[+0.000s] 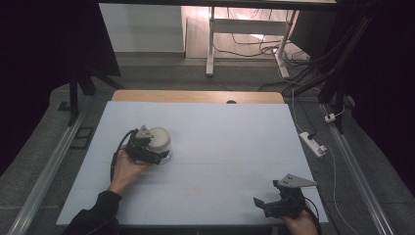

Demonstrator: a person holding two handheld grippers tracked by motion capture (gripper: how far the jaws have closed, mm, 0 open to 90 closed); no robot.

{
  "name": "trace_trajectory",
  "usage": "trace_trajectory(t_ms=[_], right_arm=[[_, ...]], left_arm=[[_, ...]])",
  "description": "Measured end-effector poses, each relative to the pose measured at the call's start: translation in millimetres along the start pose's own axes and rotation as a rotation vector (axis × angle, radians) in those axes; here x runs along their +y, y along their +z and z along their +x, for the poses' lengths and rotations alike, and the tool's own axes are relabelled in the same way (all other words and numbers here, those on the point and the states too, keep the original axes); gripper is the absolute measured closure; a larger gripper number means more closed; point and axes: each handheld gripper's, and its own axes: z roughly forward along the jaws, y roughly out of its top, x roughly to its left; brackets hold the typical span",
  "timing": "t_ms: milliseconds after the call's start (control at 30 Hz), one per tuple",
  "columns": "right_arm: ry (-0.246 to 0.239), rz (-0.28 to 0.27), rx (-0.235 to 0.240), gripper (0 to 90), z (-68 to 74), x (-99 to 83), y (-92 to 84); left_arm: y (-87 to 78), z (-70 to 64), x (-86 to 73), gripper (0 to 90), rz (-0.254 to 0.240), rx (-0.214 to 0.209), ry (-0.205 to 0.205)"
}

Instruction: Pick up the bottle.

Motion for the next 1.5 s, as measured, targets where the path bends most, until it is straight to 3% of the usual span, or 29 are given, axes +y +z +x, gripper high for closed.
trace_trajectory(t_ms=[100, 333, 867, 1033, 1500], right_arm=[[-0.002, 0.001, 0.001, 0.0, 0.1, 0.0, 0.0], [-0.002, 0.001, 0.0, 0.0, 0.2, 0.1, 0.1], [-0.005, 0.002, 0.001, 0.0, 0.2, 0.1, -0.1], [-0.005, 0.001, 0.002, 0.0, 0.2, 0.1, -0.2], [-0.004, 0.001, 0.001, 0.0, 0.2, 0.0, -0.2]], left_arm=[[-0.4, -3.0, 1.2, 5.5, -0.001, 0.014, 0.021], [-2.4, 1.7, 0.7, 6.9, -0.012, -0.028, -0.008], [-3.4, 1.2, 3.4, 7.3, 0.005, -0.027, -0.015], [-6.3, -2.2, 7.5, 7.3, 0.006, -0.02, 0.005], [-14.8, -14.4, 30.0, 7.4, -0.006, -0.058, 0.052]])
